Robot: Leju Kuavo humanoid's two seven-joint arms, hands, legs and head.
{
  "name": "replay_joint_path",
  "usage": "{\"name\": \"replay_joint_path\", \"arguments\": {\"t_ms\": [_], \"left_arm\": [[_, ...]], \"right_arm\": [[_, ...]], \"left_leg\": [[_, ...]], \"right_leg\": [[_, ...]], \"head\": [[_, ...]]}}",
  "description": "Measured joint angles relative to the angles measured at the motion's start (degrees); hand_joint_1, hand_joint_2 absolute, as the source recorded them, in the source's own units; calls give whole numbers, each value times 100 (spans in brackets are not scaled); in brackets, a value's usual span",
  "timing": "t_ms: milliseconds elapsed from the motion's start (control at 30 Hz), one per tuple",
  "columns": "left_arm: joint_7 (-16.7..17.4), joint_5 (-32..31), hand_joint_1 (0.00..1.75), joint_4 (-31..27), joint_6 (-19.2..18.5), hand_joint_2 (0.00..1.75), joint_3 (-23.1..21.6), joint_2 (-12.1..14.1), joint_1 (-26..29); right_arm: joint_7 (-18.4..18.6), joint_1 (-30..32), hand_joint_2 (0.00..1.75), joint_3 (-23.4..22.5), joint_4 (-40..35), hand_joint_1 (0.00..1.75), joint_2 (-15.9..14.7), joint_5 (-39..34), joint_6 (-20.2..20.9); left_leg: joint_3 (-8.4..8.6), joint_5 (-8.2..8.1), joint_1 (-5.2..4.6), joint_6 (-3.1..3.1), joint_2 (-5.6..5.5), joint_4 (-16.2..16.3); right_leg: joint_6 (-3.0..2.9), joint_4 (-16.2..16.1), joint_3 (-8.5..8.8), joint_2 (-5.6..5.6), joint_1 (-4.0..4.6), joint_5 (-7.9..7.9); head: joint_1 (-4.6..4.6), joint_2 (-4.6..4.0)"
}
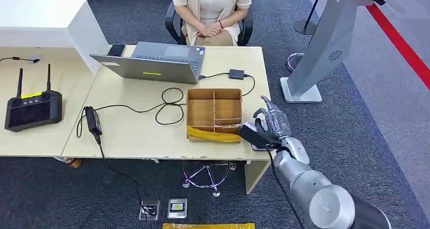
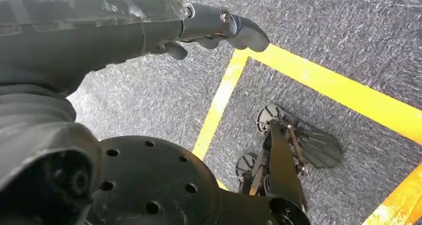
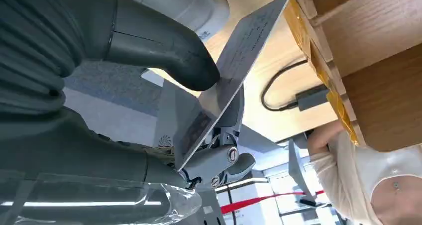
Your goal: Pass the card to the sensor for recognition and then transmit it.
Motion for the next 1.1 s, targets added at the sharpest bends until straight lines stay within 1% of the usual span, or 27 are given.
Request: {"name": "replay_joint_path", "arguments": {"t_ms": [100, 267, 467, 633, 1000, 1100], "left_arm": [[0, 22, 0, 0, 39, 0, 0, -18, 0], [0, 81, 0, 0, 103, 0, 0, -39, 1], [-39, 177, 0, 0, 111, 0, 4, -61, 2], [-131, 258, 0, 0, 103, 0, 39, -68, 2], [-195, 341, 0, 0, 103, 0, 87, -83, 2], [-205, 380, 0, 2, 103, 0, 118, -83, 3]], "right_arm": [[7, 4, 175, 39, 0, 175, 2, 0, 42], [164, -26, 175, 41, 0, 175, -13, -2, 44], [221, -196, 175, 41, 0, 175, -148, -2, -9], [275, -212, 175, 41, 0, 175, -230, -2, -13], [289, -211, 175, 41, 0, 175, -389, -2, -9], [265, -211, 175, 42, 0, 175, -431, -2, -79]], "left_leg": [[0, 0, 0, 0, 0, 0], [1, 0, 0, 0, 0, 0], [1, 0, 0, 0, 0, 1], [2, 0, 0, 0, 1, 1], [1, 0, 0, 0, 0, 1], [2, 0, 0, 0, 0, 1]], "right_leg": [[0, 0, 0, 0, 0, 0], [0, 0, 0, 1, 0, 0], [0, 0, 1, -1, 0, 0], [0, 0, -1, 2, 0, 0], [0, 0, 1, 1, 0, 0], [0, 0, 0, 2, 0, 0]], "head": [[0, 0], [0, 0], [0, 0], [0, 0], [0, 0], [0, 0]]}}
